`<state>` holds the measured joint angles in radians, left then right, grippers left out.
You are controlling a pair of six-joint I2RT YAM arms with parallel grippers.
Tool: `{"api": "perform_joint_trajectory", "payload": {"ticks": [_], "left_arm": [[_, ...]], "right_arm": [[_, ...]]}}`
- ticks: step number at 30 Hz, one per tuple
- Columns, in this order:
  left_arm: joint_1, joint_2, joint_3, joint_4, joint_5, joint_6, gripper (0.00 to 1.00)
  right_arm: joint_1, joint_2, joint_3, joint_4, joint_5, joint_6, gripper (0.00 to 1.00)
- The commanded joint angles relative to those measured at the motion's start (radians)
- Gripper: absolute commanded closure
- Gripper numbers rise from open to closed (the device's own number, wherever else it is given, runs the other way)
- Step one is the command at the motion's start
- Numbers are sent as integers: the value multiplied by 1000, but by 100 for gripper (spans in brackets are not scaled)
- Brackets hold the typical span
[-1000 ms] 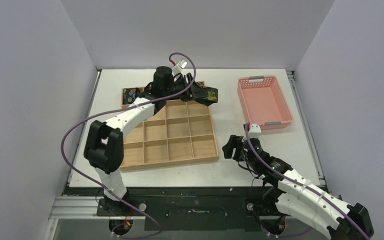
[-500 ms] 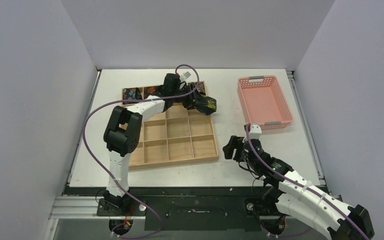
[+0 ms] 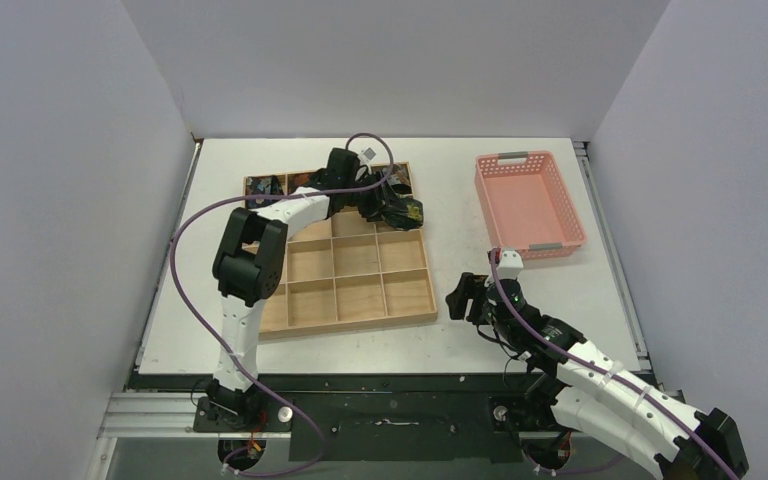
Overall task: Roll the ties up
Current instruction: Place the tie in the storage box.
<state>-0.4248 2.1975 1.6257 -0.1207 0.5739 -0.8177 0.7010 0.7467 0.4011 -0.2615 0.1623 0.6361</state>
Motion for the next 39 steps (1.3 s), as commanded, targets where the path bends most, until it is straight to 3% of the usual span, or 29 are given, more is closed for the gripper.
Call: {"api": "perform_joint_trajectory", "payload": {"ticks": [1, 9, 18, 28, 34, 39], "left_arm": [[-4, 25, 79, -123, -82, 103, 100], [-26, 72, 193, -375, -255, 231, 100], [-55, 47, 153, -358, -292, 164, 100], [-101, 59, 166, -388, -525, 56, 100], [-128, 85, 201, -422, -578, 44, 100], [-145, 104, 236, -464, -616, 68, 89]], "right_arm": [[-4, 11, -1, 43, 34, -16, 32], [-5, 8, -1, 44, 29, -16, 32], [-4, 3, -4, 47, 29, -18, 32], [-4, -28, -13, 42, 20, -11, 32], [-5, -36, -13, 40, 17, -12, 32], [-5, -48, -18, 42, 16, -12, 32]]}}
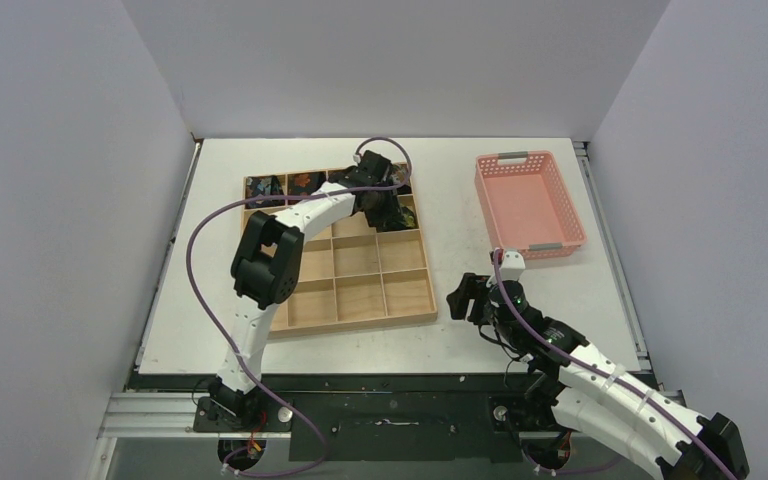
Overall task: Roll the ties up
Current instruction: Place the tie in the storage box.
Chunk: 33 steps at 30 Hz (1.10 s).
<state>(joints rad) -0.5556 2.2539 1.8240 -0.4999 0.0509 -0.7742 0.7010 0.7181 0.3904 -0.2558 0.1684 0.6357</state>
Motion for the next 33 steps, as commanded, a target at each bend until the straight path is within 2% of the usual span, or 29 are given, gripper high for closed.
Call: {"api": "perform_joint_trajectory", "payload": {"ticks": [1, 6, 13, 15, 17, 20, 23, 25, 28, 33], "left_arm": [[-19, 50, 44, -91, -95, 30, 85], [-35, 47, 72, -113, -98, 61, 72], [-35, 21, 65, -124, -114, 80, 70], [-36, 19, 74, -140, -142, 89, 71], [-44, 28, 106, -190, -188, 106, 78], [-62, 69, 212, -293, -262, 141, 83], [-77, 104, 285, -380, -335, 178, 85], [-79, 93, 277, -386, -355, 188, 86], [-78, 67, 244, -359, -325, 193, 84], [-81, 78, 237, -307, -225, 169, 71]], "right_arm": [[-5, -22, -8, 36, 9, -11, 32], [-4, -28, -7, 33, 6, -11, 32], [-4, -38, -9, 31, 6, -8, 32], [-5, -39, -9, 30, 7, -7, 32], [-4, -36, -8, 30, 9, -7, 32], [-5, -30, -7, 30, 12, -8, 32], [-4, -22, -2, 26, 14, -9, 32], [-3, -26, -4, 28, 13, -7, 32], [-3, -29, -8, 32, 13, -8, 32], [-3, -23, -5, 31, 9, -10, 32]]}}
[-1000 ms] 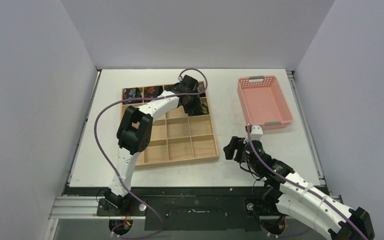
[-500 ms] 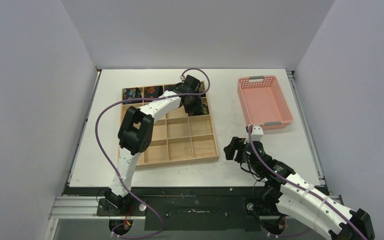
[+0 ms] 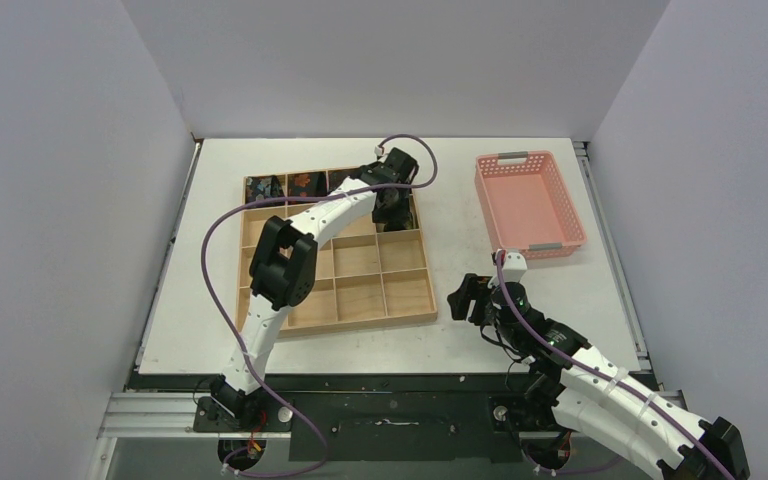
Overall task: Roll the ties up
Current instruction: Place the tie in the storage box.
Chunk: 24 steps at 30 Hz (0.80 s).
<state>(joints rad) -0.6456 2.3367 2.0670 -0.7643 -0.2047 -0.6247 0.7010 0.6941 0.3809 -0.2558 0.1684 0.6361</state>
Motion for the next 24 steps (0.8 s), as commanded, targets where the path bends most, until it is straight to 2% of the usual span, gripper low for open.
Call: {"api": "perform_joint_trajectory", "payload": {"ticks": [1, 5, 13, 24], "left_arm": [[8, 2, -3, -38, 45, 13, 68], [6, 3, -8, -31, 63, 6, 58], [9, -92, -73, 0, 28, 24, 32], [9, -185, -125, 14, 33, 36, 22]], "right_arm": [[-3, 2, 6, 29, 9, -10, 32], [-4, -10, 3, 26, 8, -7, 32], [-3, 1, 8, 26, 10, -10, 32], [-3, -9, 11, 12, 16, -4, 32]]}}
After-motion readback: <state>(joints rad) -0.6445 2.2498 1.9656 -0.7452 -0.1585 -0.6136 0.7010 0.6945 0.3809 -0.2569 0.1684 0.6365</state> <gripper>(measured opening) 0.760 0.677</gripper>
